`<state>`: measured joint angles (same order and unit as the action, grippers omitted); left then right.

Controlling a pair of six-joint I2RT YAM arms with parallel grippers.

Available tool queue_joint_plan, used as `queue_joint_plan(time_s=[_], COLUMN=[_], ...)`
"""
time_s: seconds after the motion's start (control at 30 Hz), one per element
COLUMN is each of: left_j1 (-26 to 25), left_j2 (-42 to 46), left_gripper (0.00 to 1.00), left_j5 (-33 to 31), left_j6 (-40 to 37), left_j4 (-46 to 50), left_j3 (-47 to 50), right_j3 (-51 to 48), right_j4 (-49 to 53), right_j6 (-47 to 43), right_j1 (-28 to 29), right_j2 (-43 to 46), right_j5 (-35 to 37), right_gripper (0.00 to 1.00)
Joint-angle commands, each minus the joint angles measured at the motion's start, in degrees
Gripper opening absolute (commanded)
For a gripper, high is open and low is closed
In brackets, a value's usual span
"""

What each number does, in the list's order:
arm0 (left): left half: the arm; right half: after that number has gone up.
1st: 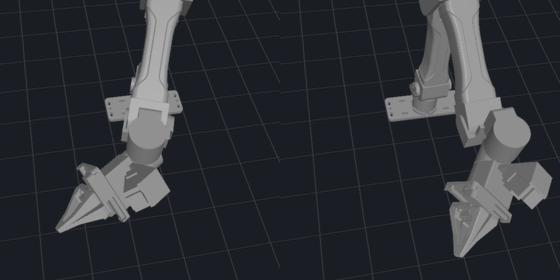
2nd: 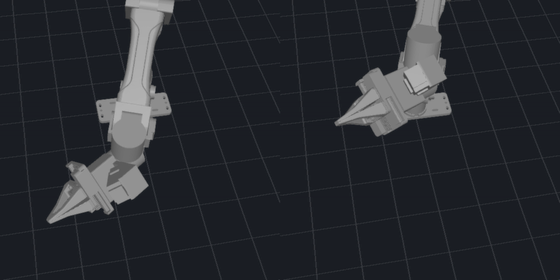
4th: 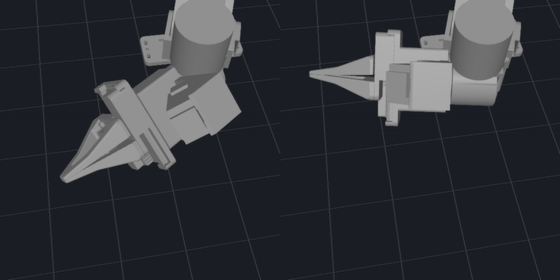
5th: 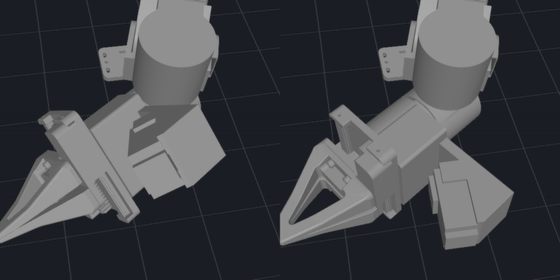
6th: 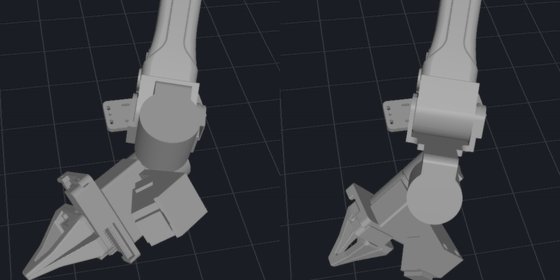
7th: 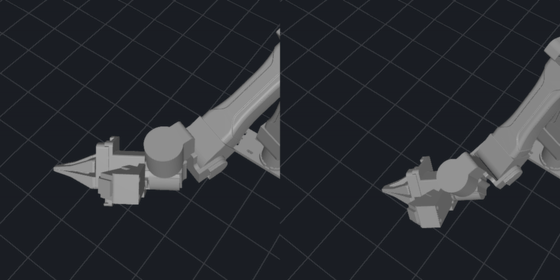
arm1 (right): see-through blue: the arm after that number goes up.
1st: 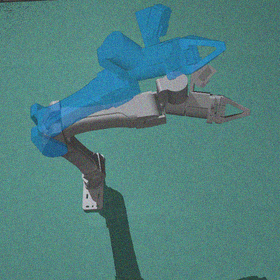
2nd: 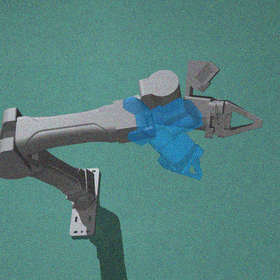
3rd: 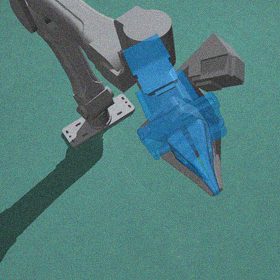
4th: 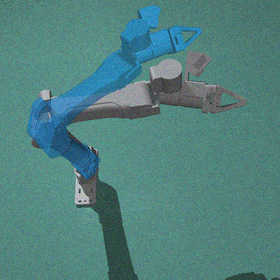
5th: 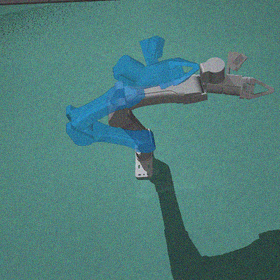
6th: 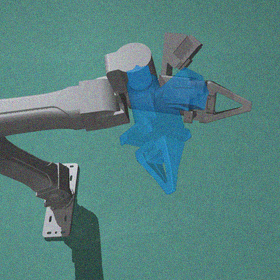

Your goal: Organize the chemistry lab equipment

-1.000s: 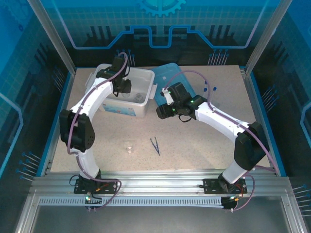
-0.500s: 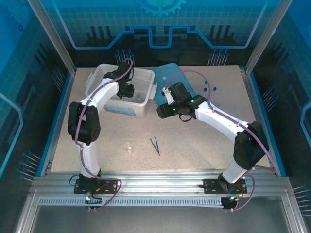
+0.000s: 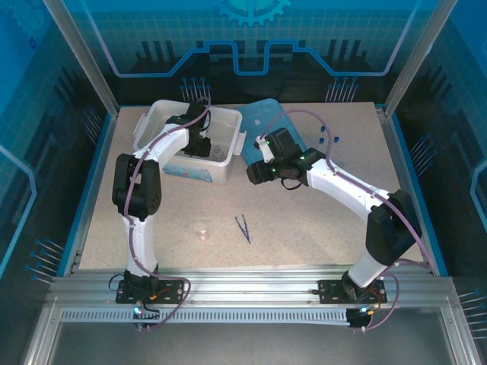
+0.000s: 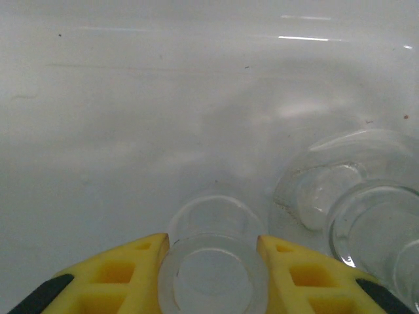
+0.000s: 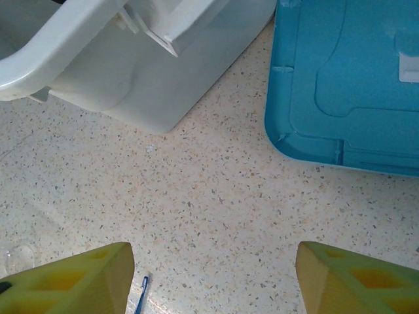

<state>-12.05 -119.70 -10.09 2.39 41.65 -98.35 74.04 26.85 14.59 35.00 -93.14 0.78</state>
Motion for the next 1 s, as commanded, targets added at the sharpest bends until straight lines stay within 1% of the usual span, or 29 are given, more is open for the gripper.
queue_joint_plan(time_s=[0.0, 0.5, 0.8, 0.93, 0.97], left_j1=[0.54, 0.54, 0.56, 0.59, 0.58], left_j2=[-1.76, -5.81, -7.04, -6.89, -6.71], left_gripper=[0.17, 0.17, 0.17, 0.24, 0.28], left_j5=[1.83, 2.33, 3.01, 3.49, 3.51], left_j6=[-1.16, -0.90, -0.60, -0.20, -0.03], left_j4=[0.98, 5.22, 6.87, 6.97, 6.88], left_j3=[-1.41, -5.76, -5.44, -4.72, -4.47], right_j3=[-0.47, -1.35, -1.38, -1.44, -1.44], right_j4=[-0.92, -1.80, -1.80, -1.89, -1.94], right_j6=[0.62, 0.86, 0.88, 0.97, 0.92], right_j1=[-0.90, -1.19, -1.41, -1.43, -1.44], right_j2=[0.68, 1.43, 1.65, 1.74, 1.81], right_j5=[-1.23, -1.44, -1.34, -1.34, -1.34], right_gripper=[0.67, 0.67, 0.67, 0.67, 0.67])
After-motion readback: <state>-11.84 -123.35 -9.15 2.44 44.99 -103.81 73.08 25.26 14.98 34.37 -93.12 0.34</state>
